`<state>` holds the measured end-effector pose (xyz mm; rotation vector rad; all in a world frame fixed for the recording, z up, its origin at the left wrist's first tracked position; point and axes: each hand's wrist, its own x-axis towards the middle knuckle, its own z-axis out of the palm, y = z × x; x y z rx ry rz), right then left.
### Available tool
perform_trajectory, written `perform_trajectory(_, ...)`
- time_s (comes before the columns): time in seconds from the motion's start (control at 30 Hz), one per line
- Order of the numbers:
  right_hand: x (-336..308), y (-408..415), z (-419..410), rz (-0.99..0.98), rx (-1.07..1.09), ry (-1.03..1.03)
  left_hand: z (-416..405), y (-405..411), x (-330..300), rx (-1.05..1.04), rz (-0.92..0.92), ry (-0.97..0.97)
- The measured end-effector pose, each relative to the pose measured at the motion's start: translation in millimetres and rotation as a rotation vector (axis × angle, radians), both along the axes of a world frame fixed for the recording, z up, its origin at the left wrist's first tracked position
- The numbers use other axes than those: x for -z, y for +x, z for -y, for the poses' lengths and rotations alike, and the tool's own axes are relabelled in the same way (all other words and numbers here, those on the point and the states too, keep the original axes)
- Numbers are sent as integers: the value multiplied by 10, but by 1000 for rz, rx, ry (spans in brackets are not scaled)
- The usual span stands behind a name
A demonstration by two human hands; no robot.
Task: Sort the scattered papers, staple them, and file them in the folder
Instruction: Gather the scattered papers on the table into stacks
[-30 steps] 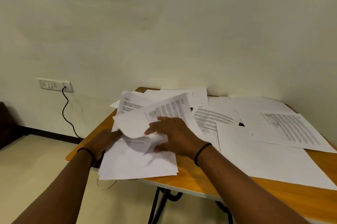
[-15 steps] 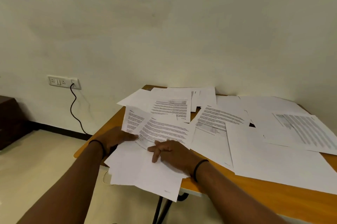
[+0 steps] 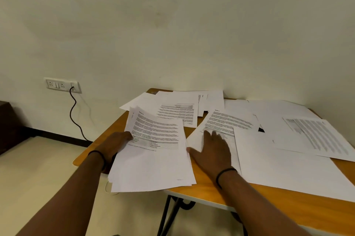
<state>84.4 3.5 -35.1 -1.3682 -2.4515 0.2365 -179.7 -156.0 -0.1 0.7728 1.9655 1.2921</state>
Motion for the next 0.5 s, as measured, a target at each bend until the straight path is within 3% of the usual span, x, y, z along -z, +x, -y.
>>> perform_trajectory(0.37, -73, 92, 89, -97, 42, 134, 99, -8, 52, 102, 48, 0)
perform_trajectory(0.5, -234, 41, 128, -280, 58, 97, 97, -6, 51, 103, 47, 0)
